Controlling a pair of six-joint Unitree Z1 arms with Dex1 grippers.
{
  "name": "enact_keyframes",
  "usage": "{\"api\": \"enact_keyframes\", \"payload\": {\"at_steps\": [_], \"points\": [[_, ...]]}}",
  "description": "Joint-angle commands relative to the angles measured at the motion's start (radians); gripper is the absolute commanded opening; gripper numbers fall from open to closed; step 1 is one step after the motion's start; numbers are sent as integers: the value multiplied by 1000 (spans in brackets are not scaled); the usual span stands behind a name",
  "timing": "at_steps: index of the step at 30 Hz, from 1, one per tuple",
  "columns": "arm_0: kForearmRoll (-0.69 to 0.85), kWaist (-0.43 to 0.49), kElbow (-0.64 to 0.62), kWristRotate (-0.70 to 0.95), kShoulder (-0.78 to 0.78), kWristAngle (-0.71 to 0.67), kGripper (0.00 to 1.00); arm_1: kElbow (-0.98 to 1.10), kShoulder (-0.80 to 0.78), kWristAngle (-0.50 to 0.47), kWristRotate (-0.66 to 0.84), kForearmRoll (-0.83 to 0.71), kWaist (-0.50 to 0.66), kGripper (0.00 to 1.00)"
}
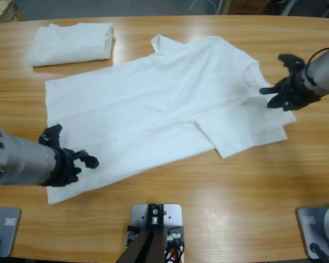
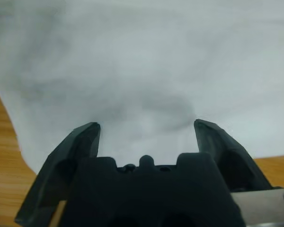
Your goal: Fold clothes
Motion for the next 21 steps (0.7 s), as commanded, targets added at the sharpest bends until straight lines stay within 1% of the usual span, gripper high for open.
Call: {"api": "enact_keyframes", "payload": {"at_steps": [1, 2, 5, 8, 11, 15, 19, 20, 21], "points": [[-11, -39, 2, -36, 85, 46, 36, -17, 124, 9, -26, -47, -3, 0], [-11, -41, 4, -37, 84, 45, 0, -16, 131, 12, -24, -47, -3, 0], [5, -63, 13, -45, 77, 28, 0, -10, 171, 46, -1, -33, -3, 0], [47, -95, 18, -44, 77, -9, 0, 1, 195, 63, 67, 21, -2, 0], [78, -112, 17, -40, 75, -23, 0, 12, 149, 66, 132, 77, 48, 0], [124, -112, 4, 15, 73, -26, 0, 47, 87, 83, 184, 100, 87, 0], [237, -112, -10, 88, 67, -31, 0, 89, 66, 156, 309, 99, 142, 0], [244, -112, -14, 112, 65, -31, 41, 117, 65, 168, 351, 78, 179, 0], [257, -112, -24, 140, 67, -31, 161, 150, 66, 187, 399, 50, 217, 0]]}}
